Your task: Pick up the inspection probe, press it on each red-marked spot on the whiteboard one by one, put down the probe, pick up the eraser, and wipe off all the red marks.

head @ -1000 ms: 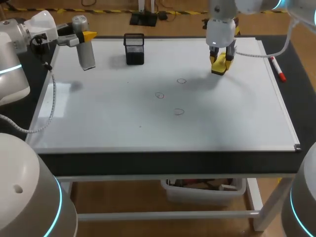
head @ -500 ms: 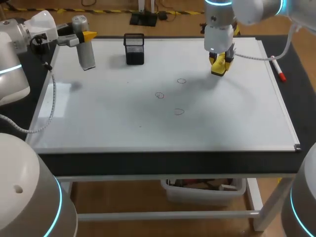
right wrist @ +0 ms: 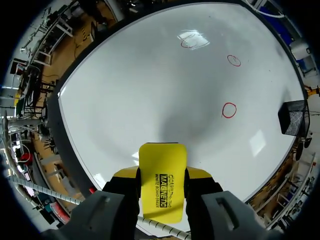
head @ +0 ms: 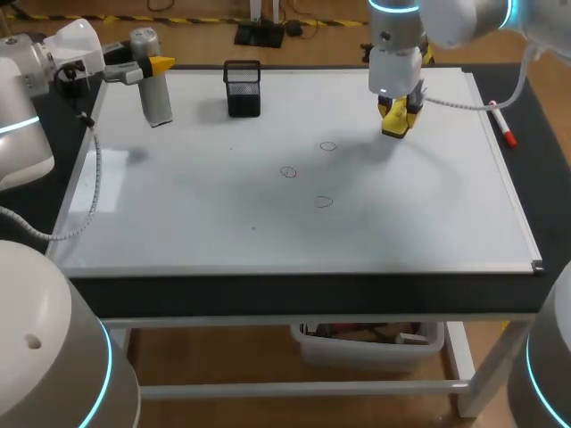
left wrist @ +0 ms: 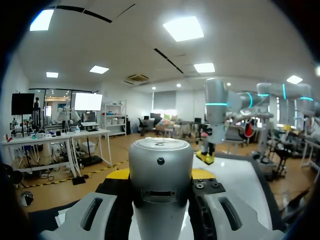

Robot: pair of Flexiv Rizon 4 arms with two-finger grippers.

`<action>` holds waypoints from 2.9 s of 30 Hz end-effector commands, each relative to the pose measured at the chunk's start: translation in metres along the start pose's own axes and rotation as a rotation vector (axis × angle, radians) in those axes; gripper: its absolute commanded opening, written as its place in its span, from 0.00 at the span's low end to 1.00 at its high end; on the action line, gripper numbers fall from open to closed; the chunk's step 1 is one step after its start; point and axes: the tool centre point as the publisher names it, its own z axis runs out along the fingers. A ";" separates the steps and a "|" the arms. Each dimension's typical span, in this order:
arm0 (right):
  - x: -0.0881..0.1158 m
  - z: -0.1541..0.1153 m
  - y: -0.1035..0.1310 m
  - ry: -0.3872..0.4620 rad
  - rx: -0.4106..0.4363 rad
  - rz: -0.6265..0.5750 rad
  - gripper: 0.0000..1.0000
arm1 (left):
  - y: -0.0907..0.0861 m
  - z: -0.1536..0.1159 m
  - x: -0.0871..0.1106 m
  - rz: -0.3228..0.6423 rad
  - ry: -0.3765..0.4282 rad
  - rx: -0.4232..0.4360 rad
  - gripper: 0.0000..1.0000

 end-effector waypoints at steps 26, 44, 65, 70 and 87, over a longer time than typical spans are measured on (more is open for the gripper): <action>0.001 -0.002 -0.001 0.003 0.002 -0.002 0.00 | -0.017 0.087 0.177 0.016 0.526 0.054 0.00; 0.001 -0.002 -0.001 0.003 0.002 -0.002 0.00 | 0.017 0.150 0.223 -0.008 0.731 0.082 0.00; 0.001 -0.002 -0.001 0.003 0.002 -0.002 0.00 | 0.047 0.174 0.220 -0.032 0.728 0.074 0.00; 0.001 -0.002 -0.001 0.003 0.002 -0.002 0.00 | 0.052 0.177 0.217 -0.035 0.726 0.072 0.00; 0.001 -0.002 -0.001 0.003 0.002 -0.002 0.00 | 0.064 0.178 0.207 -0.024 0.713 0.061 0.00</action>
